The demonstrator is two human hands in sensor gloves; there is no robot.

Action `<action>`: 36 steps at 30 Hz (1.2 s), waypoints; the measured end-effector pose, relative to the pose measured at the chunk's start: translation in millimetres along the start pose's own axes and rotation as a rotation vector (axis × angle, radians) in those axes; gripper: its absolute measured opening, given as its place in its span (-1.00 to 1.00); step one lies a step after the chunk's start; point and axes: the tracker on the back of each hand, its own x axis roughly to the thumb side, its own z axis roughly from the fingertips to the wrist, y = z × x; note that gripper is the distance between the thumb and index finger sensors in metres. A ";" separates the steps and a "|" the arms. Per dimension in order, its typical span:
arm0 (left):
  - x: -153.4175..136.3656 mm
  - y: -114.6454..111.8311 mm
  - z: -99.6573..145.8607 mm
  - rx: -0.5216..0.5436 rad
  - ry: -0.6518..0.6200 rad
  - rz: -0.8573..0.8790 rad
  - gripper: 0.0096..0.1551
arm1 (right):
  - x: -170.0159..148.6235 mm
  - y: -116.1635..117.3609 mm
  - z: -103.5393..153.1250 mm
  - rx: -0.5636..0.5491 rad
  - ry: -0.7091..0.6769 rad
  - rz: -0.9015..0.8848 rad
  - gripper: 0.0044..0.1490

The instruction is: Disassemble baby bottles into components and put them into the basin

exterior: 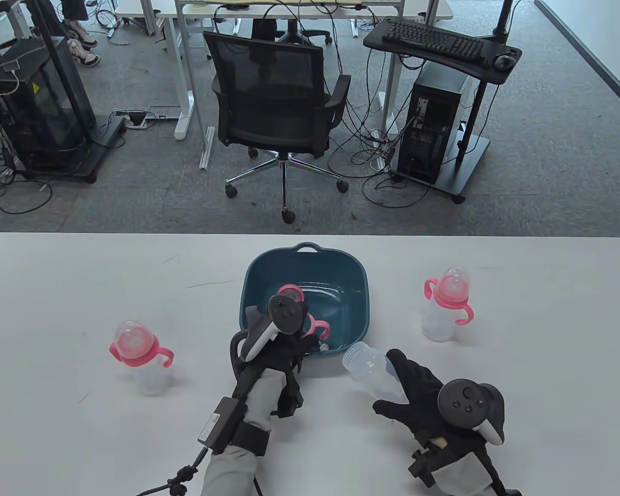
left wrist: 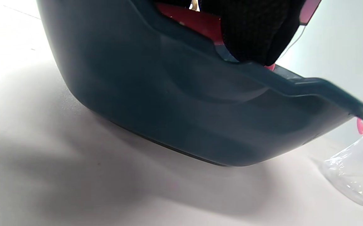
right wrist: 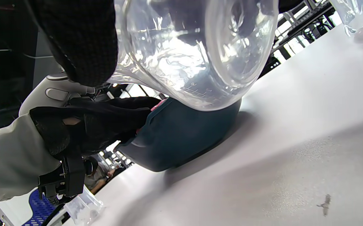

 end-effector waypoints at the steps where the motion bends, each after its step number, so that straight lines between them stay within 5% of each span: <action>1: -0.1 -0.6 -0.9 -0.009 0.002 0.000 -0.11 | 0.0 0.0 0.0 0.000 0.000 0.001 0.17; 16: 5.1 6.1 13.1 0.036 -0.040 -0.015 -0.12 | 0.7 2.8 -0.6 0.013 -0.001 0.008 0.17; 29: -18.8 36.7 85.1 0.233 -0.175 0.000 -0.09 | 1.8 3.7 -0.3 0.011 -0.004 0.015 0.17; 36: -52.4 30.0 123.3 0.317 -0.209 -0.005 -0.08 | 1.9 3.6 0.1 0.003 -0.002 0.019 0.17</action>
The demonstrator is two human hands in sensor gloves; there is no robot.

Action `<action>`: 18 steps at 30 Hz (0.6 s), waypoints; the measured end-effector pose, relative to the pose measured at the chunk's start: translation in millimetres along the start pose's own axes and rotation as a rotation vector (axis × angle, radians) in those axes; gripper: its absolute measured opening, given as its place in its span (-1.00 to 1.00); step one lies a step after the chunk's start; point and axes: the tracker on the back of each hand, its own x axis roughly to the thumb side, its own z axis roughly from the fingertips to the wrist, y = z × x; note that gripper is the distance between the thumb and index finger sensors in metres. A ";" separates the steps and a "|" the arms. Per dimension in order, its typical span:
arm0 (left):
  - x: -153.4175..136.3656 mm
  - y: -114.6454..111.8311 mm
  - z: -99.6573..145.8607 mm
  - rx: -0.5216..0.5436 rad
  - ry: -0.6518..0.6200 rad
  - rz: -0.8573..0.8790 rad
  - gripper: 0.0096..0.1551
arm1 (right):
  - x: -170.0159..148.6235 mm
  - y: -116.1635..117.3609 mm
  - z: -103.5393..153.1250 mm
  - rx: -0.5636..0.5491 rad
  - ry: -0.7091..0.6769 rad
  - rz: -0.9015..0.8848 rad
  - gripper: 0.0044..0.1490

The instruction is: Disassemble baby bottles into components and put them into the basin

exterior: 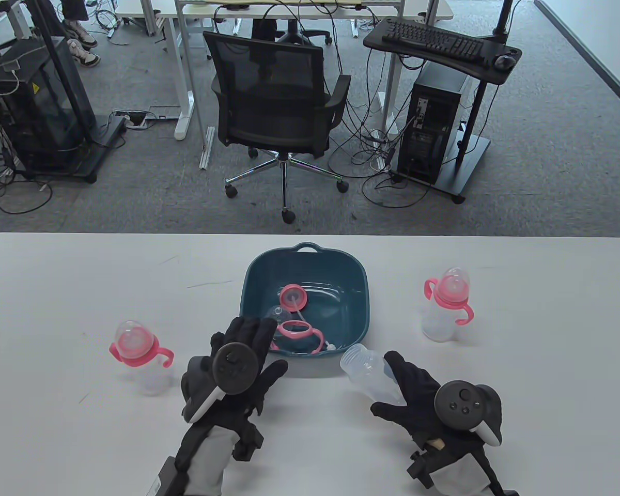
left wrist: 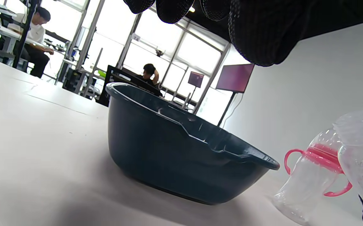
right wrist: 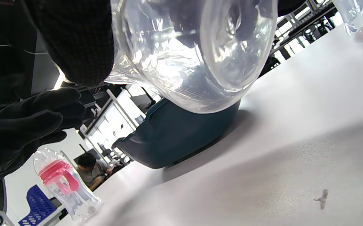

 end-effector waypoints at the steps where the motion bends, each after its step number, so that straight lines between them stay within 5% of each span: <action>1: -4.6 -1.4 5.9 -0.004 0.011 0.000 -0.08 | -0.2 -0.2 0.2 -0.003 0.001 0.001 0.17; 18: -47.7 -27.4 26.6 -0.047 0.073 0.031 -0.08 | -5.6 -7.4 3.4 -0.074 0.070 0.066 0.17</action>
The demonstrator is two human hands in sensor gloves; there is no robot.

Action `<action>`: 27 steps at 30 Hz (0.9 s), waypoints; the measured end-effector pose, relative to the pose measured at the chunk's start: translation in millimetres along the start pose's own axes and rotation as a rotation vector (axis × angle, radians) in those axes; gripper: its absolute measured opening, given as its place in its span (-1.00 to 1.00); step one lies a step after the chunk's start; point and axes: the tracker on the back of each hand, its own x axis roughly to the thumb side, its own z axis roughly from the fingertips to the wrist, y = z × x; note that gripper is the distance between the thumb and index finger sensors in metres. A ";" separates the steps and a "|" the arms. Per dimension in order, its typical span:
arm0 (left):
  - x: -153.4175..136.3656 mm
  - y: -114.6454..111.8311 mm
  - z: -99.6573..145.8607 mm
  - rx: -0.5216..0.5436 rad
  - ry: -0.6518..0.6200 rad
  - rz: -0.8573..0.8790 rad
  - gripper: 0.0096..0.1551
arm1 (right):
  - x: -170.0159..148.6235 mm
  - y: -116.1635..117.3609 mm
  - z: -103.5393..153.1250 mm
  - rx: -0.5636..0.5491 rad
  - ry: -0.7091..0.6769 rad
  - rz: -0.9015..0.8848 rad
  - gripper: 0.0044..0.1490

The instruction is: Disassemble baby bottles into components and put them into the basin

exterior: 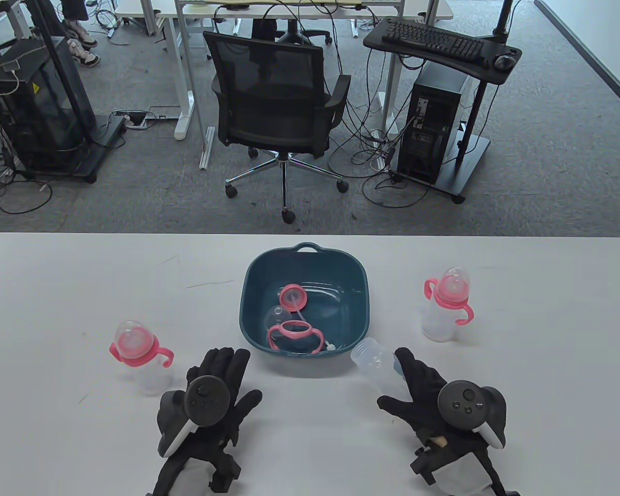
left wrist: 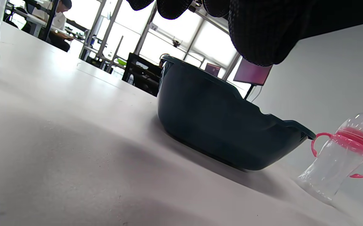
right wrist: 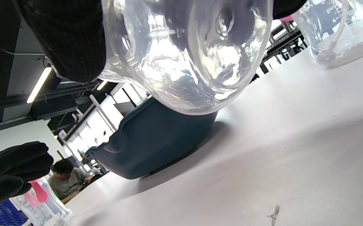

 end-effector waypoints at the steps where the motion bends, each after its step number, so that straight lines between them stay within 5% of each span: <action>1: -1.3 0.0 -0.7 -0.004 0.003 0.000 -0.08 | 0.9 -1.6 0.2 -0.014 0.003 0.005 0.17; 13: -9.9 -3.1 -2.2 -0.033 0.028 0.005 -0.07 | 30.2 -23.2 -19.9 -0.096 0.112 -0.122 0.17; 27: -8.4 -5.9 -2.9 -0.048 0.022 -0.003 -0.07 | 76.5 -10.8 -128.3 -0.031 0.191 0.118 0.16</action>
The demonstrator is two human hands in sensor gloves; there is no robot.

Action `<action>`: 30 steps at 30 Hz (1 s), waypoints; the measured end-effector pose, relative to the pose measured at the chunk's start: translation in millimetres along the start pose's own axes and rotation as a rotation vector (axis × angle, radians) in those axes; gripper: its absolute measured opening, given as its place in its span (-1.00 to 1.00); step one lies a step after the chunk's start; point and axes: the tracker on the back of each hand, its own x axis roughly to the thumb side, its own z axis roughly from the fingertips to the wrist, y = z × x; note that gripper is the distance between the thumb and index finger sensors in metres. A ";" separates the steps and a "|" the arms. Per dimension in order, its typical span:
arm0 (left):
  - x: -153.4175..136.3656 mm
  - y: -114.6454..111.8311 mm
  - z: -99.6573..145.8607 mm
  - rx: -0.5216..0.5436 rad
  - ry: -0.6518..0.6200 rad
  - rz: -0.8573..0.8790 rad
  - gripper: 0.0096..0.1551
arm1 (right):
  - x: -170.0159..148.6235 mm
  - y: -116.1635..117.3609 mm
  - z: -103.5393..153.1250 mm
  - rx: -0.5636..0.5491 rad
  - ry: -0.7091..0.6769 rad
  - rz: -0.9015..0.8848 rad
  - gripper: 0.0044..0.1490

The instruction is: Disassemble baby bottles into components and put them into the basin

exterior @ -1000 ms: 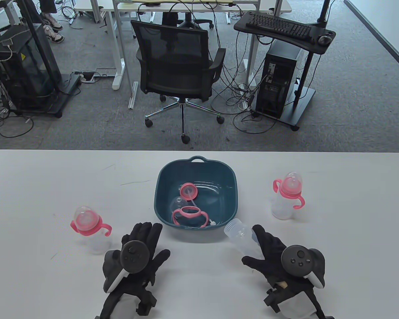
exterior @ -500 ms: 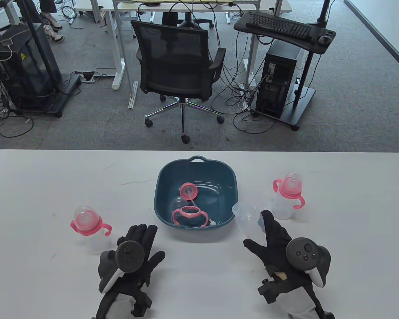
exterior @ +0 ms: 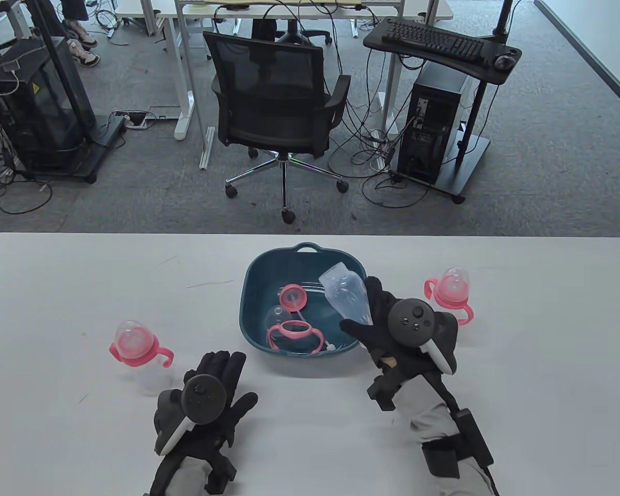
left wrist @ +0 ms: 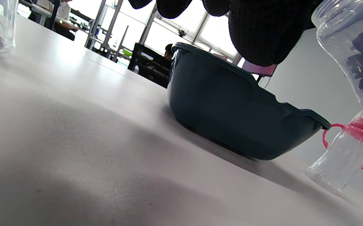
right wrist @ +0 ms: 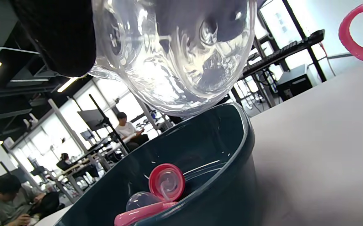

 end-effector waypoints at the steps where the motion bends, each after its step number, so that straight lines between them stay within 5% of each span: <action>1: 0.3 -0.1 0.0 -0.001 0.000 -0.001 -0.07 | 5.1 2.7 -8.2 0.008 0.014 0.003 0.16; 14: -1.6 1.9 -0.2 0.004 0.014 0.002 -0.06 | 25.8 58.6 -60.4 0.090 0.149 0.484 0.15; 30: -7.5 7.7 2.4 0.020 0.049 0.013 -0.06 | 33.4 89.3 -74.2 0.157 0.196 0.588 0.11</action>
